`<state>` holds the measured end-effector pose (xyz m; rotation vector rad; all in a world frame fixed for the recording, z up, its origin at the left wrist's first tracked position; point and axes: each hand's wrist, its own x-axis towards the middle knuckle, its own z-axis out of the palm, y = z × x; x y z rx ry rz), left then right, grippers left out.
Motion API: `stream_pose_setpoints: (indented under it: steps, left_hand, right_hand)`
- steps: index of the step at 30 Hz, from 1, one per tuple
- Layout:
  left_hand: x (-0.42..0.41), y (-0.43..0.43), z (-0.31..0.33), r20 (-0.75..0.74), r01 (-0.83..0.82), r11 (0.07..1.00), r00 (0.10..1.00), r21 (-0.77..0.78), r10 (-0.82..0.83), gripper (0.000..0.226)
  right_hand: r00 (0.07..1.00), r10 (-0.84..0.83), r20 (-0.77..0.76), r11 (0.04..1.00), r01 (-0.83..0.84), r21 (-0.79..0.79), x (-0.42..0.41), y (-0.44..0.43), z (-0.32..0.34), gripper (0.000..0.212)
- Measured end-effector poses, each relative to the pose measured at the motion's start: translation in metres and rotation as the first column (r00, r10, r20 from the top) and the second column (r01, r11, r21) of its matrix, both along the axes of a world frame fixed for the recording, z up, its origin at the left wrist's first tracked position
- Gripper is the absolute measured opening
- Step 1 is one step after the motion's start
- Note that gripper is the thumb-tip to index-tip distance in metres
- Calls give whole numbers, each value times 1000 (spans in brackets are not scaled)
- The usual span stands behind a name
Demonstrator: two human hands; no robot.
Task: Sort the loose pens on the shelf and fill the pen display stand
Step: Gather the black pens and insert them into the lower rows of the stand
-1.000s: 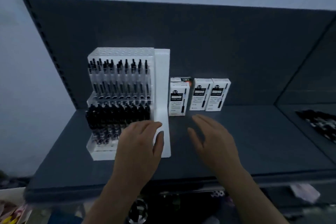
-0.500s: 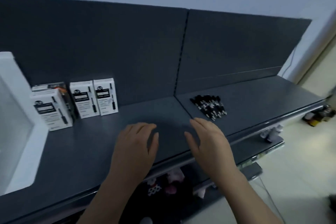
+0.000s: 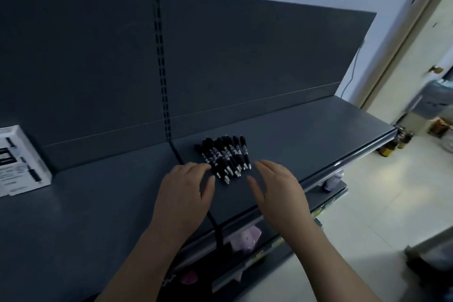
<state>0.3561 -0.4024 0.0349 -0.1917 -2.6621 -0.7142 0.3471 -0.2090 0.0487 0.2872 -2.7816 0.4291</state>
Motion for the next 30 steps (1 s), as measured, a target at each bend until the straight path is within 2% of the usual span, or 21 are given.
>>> stream_pose_setpoints:
  steps: [2,6,11,16,20,26,30]
  left_hand:
    - [-27,12,-3,22,4,1000,1000,4,-4,31]
    - [-76,27,-5,77,-36,999,996,-15,37,33]
    - [-114,40,-8,174,-125,989,975,-74,136,39]
    - [-138,50,-26,401,-307,948,860,-87,315,52]
    - [-147,65,-36,468,-432,898,778,-85,419,58]
    - [-161,85,-39,476,-590,807,702,-29,530,53]
    - [-167,94,-41,497,-659,752,662,31,560,49]
  right_hand:
    - [999,12,39,1000,-12,9,-27,11,1,40]
    - [995,35,95,998,-39,43,-77,27,0,34]
    - [982,76,175,997,-77,-2,-127,39,-8,34]
    - [945,146,291,989,-141,-39,-176,39,-26,38]
    - [905,208,370,976,-216,-22,-204,38,-45,36]
    - [852,366,374,927,-369,-66,-234,40,-62,73]
    - [813,429,395,902,-412,-132,-249,39,-66,76]
